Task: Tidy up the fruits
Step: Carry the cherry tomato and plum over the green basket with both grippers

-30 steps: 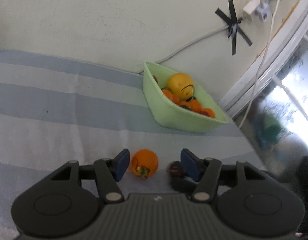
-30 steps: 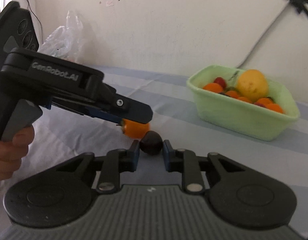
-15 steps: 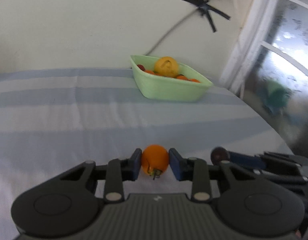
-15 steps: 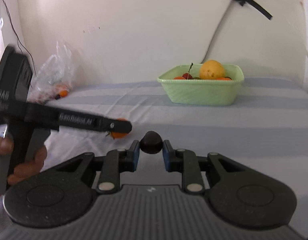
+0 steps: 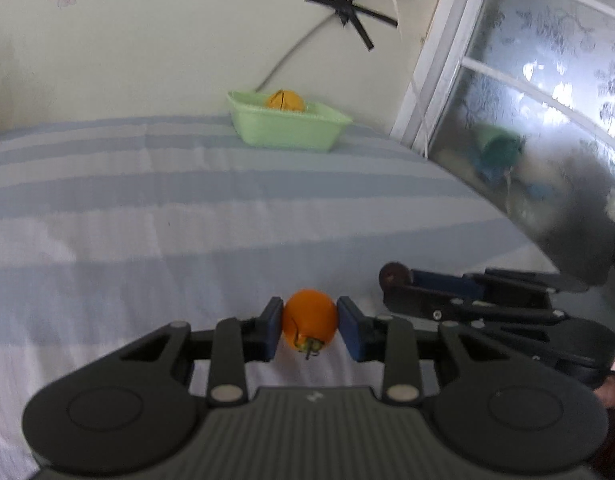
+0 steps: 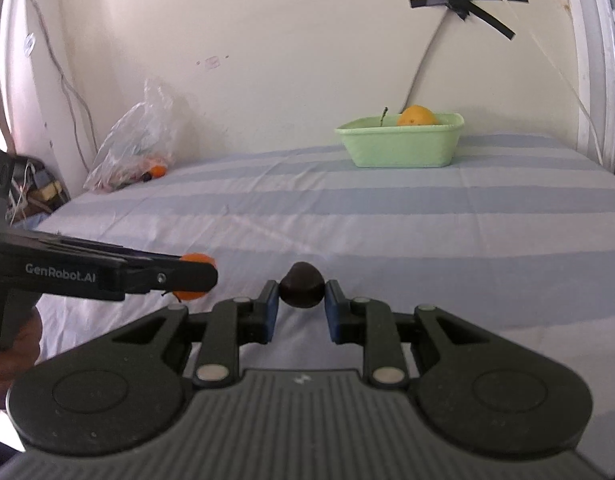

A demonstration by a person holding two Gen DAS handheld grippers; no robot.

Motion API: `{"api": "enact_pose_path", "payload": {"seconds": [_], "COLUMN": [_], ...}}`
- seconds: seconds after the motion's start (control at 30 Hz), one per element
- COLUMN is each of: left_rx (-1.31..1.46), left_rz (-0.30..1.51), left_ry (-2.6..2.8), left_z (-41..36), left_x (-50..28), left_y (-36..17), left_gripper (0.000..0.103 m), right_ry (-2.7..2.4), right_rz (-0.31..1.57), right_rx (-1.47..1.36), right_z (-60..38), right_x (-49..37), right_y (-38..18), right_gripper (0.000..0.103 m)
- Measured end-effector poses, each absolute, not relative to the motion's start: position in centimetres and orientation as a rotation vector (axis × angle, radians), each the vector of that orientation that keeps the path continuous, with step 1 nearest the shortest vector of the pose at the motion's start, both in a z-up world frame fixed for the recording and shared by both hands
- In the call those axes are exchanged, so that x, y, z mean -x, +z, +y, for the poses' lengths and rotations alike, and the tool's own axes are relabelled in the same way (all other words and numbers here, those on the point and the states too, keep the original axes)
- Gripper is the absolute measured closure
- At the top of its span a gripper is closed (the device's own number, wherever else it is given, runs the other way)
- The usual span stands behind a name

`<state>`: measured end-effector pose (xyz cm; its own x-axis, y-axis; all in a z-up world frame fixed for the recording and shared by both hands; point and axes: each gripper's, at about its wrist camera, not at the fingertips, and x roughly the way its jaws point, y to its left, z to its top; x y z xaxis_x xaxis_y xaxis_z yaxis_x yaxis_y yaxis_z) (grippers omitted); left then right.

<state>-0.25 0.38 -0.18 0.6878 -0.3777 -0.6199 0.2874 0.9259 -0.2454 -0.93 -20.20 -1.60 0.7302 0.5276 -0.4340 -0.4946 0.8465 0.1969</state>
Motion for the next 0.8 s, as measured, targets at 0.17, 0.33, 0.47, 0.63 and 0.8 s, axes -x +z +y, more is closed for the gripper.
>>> {"api": "enact_pose_path", "payload": {"seconds": [0.17, 0.33, 0.47, 0.63, 0.8], "left_rx": [0.113, 0.072, 0.078, 0.063, 0.056], "left_rz": [0.704, 0.684, 0.684, 0.676, 0.671], "left_ry": [-0.365, -0.354, -0.345, -0.335, -0.327], "left_z": [-0.2, -0.9, -0.8, -0.8, -0.8], "left_x": [1.0, 1.4, 1.5, 2.0, 2.0], "left_y": [-0.4, -0.5, -0.5, -0.2, -0.2], "left_gripper": [0.065, 0.063, 0.063, 0.063, 0.063], "right_ry": [0.538, 0.524, 0.512, 0.508, 0.514], "right_rz": [0.495, 0.481, 0.465, 0.443, 0.438], "right_rx": [-0.021, 0.009, 0.033, 0.041, 0.06], "right_z": [-19.7, -19.2, -19.0, -18.9, -18.5], "right_x": [1.7, 2.1, 2.3, 2.5, 2.7], "right_y": [-2.6, -2.8, -2.6, -2.3, -2.4], "right_gripper": [0.075, 0.074, 0.063, 0.059, 0.059]}}
